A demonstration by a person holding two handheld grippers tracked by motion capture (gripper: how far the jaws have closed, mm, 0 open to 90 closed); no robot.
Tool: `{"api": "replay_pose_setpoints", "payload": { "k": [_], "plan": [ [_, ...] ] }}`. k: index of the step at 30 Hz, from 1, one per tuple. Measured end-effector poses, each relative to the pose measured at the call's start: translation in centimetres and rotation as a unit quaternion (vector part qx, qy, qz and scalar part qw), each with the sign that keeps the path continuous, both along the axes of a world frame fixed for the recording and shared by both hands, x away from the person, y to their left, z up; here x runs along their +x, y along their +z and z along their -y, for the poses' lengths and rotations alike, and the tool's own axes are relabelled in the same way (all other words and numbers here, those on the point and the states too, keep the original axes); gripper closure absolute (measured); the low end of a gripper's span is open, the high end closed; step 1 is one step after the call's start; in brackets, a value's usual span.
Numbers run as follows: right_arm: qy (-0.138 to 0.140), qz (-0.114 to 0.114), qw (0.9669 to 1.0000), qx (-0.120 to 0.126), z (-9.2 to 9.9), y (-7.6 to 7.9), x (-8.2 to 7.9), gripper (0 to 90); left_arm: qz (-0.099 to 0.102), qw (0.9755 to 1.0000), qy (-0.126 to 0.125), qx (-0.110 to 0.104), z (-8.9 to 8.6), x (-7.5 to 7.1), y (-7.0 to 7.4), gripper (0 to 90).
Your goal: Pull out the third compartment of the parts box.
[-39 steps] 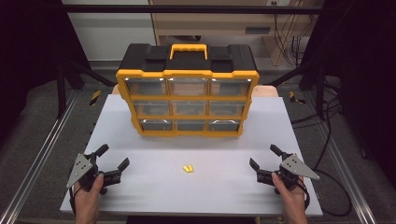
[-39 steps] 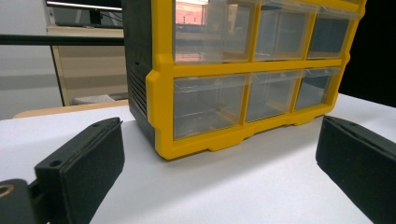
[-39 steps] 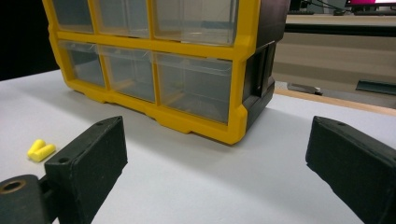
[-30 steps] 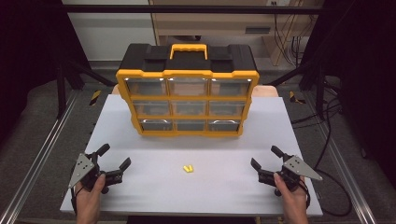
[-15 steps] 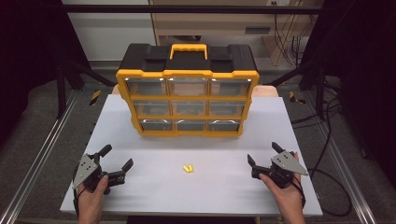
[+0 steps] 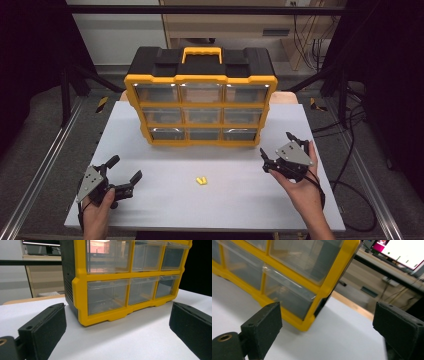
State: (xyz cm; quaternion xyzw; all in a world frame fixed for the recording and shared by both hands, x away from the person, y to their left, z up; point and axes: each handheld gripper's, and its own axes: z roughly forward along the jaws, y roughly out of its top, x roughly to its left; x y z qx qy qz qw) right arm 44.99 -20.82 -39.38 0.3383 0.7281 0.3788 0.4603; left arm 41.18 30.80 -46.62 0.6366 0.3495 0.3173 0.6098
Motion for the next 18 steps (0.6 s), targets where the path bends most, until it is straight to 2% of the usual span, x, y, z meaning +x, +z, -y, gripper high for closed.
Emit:
{"api": "replay_pose_setpoints", "payload": {
  "k": [1, 4, 5, 6, 8, 9, 10, 11, 12, 15, 16, 17, 18],
  "plan": [
    [0.0, 0.002, 0.9999, -0.01, -0.2, 0.3, 0.1, 10.2, -0.001, 1.0, 0.0, -0.001, 0.0, 0.0, 0.0, 0.7],
    [-0.004, 0.02, 0.9976, -0.067, -1.0, 1.7, 0.5, 12.9, -0.001, 1.0, 0.001, -0.002, 0.0, 0.1, 0.0, 0.7],
    [-0.009, 0.036, 0.9944, -0.099, -1.6, 2.8, 0.7, 14.0, -0.001, 1.0, 0.001, 0.002, 0.1, 0.1, 0.0, 0.8],
    [-0.009, 0.036, 0.9944, -0.099, -1.6, 2.8, 0.7, 14.0, -0.002, 1.0, 0.0, 0.003, 0.1, 0.1, 0.0, 0.8],
    [-0.009, 0.046, 0.9919, -0.118, -2.1, 3.6, 0.9, 15.0, -0.001, 1.0, -0.002, 0.007, 0.3, 0.1, 0.1, 0.7],
    [-0.016, 0.061, 0.9861, -0.154, -2.6, 4.5, 1.1, 16.8, 0.0, 1.0, -0.002, 0.009, 0.3, 0.1, 0.1, 0.7],
    [-0.016, 0.061, 0.9861, -0.154, -2.6, 4.5, 1.1, 16.8, -0.001, 1.0, -0.002, 0.008, 0.3, 0.1, 0.0, 0.7],
    [-0.019, 0.067, 0.9837, -0.166, -2.8, 4.7, 1.2, 17.6, -0.002, 0.9999, -0.004, 0.01, 0.4, 0.1, 0.0, 0.7],
    [-0.021, 0.076, 0.98, -0.183, -3.1, 5.1, 1.2, 18.5, -0.002, 0.9999, -0.004, 0.01, 0.4, 0.1, 0.0, 0.7],
    [-0.025, 0.093, 0.9728, -0.211, -3.8, 5.9, 1.4, 22.1, -0.005, 0.9999, -0.004, 0.014, 0.3, 0.2, -0.1, 0.8],
    [-0.025, 0.102, 0.9689, -0.224, -4.0, 6.1, 1.4, 23.2, -0.005, 0.9999, -0.004, 0.014, 0.3, 0.1, -0.1, 0.7],
    [-0.029, 0.116, 0.9643, -0.237, -4.4, 6.5, 1.4, 28.7, -0.006, 0.9999, -0.003, 0.013, 0.2, 0.1, -0.1, 0.7],
    [-0.029, 0.116, 0.9643, -0.237, -4.4, 6.5, 1.4, 28.7, -0.006, 0.9999, -0.002, 0.013, 0.2, 0.1, -0.1, 0.7]
  ]
}}
